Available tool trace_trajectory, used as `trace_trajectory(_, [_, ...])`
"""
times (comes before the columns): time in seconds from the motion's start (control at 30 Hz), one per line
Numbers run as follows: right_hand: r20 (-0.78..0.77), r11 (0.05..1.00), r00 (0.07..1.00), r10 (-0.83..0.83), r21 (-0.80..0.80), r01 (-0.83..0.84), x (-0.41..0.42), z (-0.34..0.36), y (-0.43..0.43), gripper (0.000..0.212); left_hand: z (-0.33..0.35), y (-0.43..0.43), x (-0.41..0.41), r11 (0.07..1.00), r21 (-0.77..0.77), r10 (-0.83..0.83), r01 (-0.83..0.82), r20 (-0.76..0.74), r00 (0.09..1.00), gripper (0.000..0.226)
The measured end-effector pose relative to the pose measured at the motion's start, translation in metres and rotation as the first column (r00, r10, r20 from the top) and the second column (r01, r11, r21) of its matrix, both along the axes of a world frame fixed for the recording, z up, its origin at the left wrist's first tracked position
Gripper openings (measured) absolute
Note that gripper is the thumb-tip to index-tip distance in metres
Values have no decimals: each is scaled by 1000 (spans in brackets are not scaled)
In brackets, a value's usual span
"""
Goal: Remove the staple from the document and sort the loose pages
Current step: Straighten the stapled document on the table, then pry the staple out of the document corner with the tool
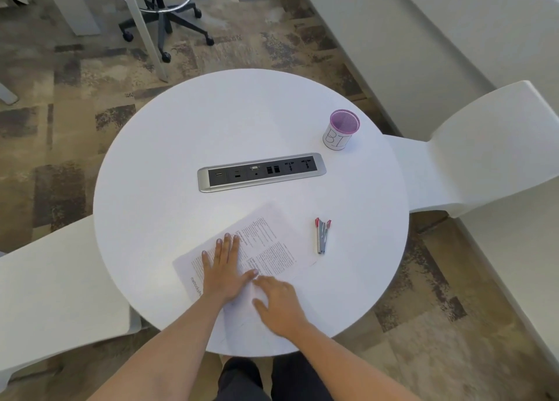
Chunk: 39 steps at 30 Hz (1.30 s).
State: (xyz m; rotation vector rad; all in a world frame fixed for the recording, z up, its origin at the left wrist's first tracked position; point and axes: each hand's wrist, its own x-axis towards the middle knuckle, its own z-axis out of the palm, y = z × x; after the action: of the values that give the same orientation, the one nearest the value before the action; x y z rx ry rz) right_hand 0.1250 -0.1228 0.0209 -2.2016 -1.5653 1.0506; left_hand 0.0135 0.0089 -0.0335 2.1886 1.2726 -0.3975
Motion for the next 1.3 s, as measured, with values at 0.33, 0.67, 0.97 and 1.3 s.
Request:
trace_trajectory(0.33, [168, 984, 980, -104, -126, 126, 55, -17, -25, 62, 16, 10, 15, 924, 18, -380, 382, -66, 923, 87])
trace_trajectory(0.67, [38, 987, 986, -159, -12, 160, 58, -15, -16, 48, 14, -26, 91, 984, -61, -172, 170, -31, 985, 72])
trace_trajectory(0.97, [256, 971, 955, -149, 223, 92, 146, -3, 14, 71, 4, -14, 111, 976, -38, -216, 215, -13, 976, 90])
trace_trajectory(1.3, [303, 998, 951, -56, 46, 44, 184, -21, 24, 29, -5, -26, 106, 978, -71, -200, 198, -19, 980, 88])
